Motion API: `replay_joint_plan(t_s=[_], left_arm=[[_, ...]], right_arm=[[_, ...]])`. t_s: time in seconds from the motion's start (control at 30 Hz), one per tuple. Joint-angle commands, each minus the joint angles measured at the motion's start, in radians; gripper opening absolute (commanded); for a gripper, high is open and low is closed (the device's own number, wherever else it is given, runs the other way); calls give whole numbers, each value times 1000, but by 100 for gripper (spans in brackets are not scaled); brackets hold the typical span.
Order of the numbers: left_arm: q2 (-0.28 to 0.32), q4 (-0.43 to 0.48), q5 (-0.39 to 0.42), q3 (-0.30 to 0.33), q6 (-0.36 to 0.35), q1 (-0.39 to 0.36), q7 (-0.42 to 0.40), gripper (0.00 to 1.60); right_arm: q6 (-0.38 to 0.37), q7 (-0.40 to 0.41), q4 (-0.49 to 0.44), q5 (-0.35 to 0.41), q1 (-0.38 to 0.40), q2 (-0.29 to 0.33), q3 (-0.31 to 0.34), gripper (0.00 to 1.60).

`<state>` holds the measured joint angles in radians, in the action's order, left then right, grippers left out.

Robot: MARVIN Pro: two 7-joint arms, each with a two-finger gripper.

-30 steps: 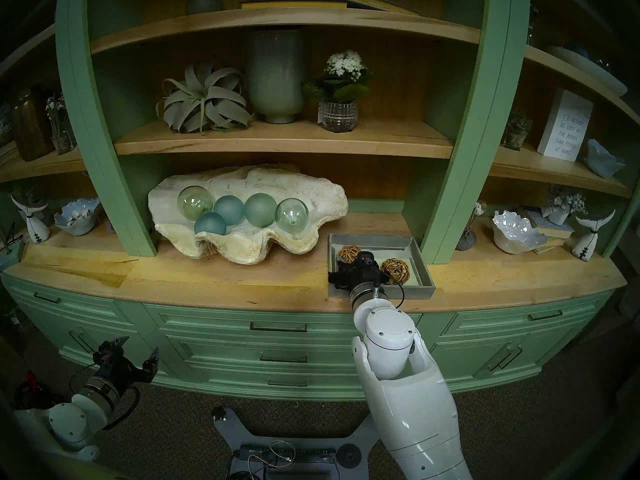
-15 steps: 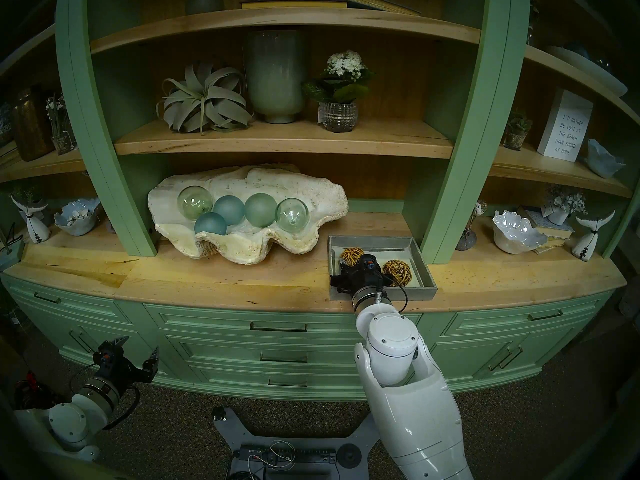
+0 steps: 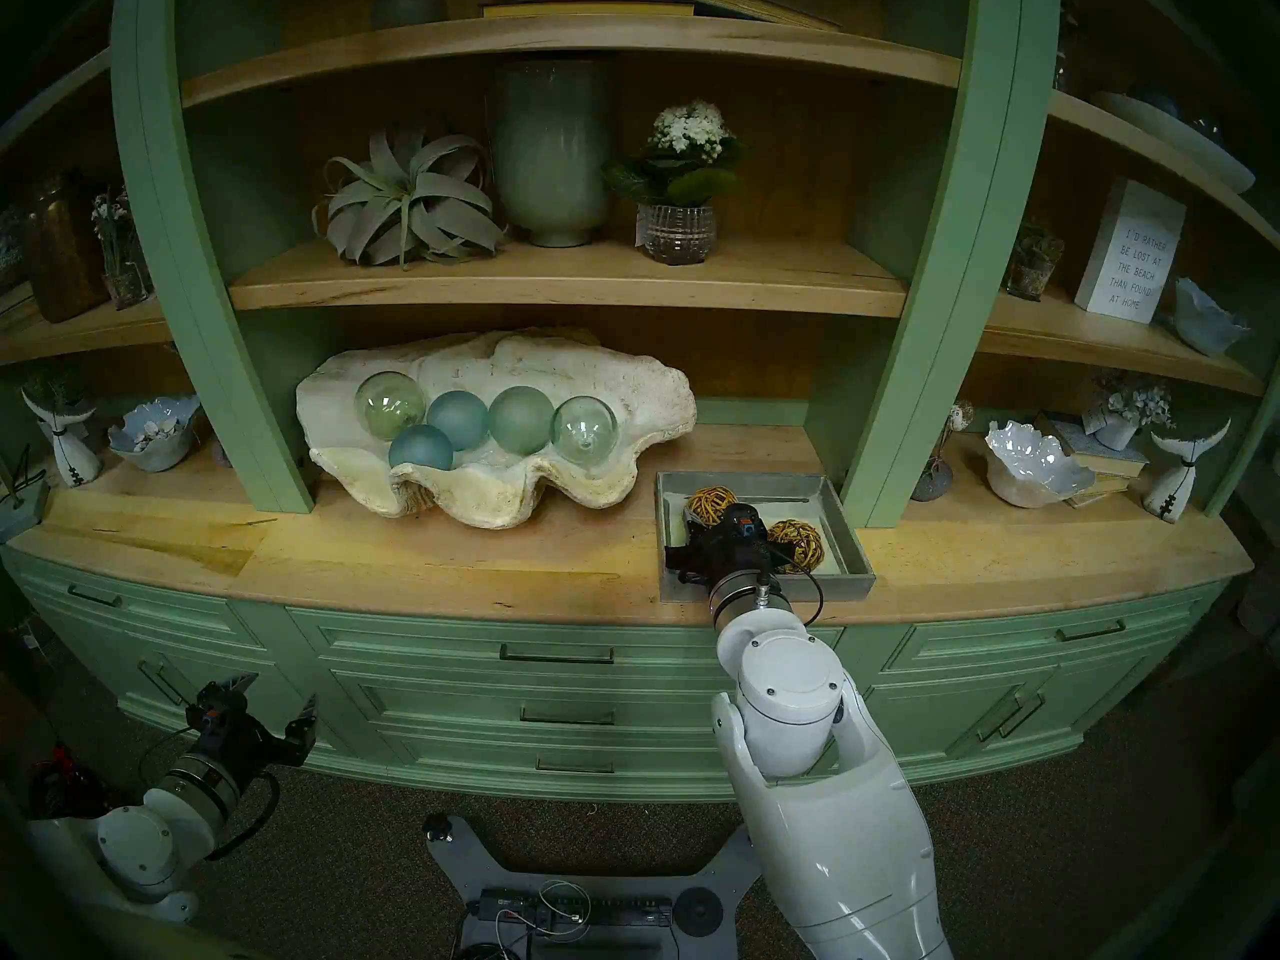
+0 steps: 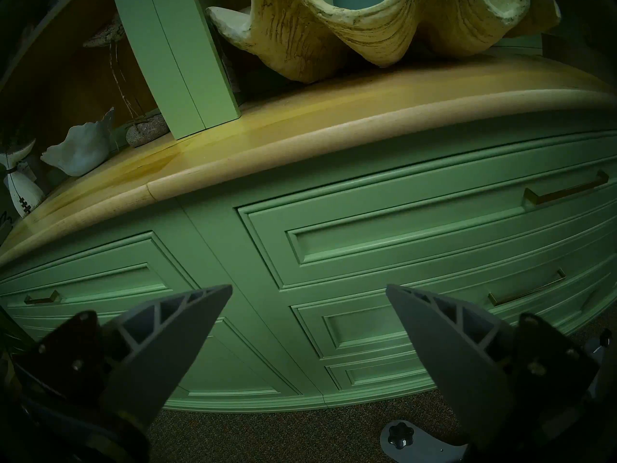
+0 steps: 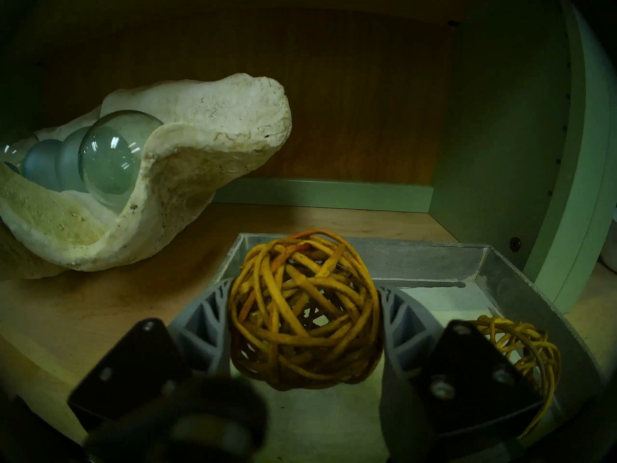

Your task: Put wooden balls into bowl

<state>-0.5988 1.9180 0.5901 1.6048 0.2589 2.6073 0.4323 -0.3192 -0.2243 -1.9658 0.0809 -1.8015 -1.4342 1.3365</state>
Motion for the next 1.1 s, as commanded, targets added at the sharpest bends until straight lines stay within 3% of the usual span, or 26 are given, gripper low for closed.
replay_joint_plan(t_s=[0.0, 0.13, 0.57, 1.07], left_arm=[[1, 11, -2, 11, 10, -3, 1, 160], [2, 11, -2, 10, 11, -3, 1, 160], [2, 11, -1, 11, 12, -2, 1, 160], [3, 11, -1, 9, 11, -4, 3, 160]], right_arm=[[27, -5, -86, -18, 35, 1, -5, 9], [23, -12, -110, -21, 31, 2, -6, 0], [25, -28, -157, -32, 31, 9, -14, 0], [29, 4, -113, -97, 170, -12, -129, 0]])
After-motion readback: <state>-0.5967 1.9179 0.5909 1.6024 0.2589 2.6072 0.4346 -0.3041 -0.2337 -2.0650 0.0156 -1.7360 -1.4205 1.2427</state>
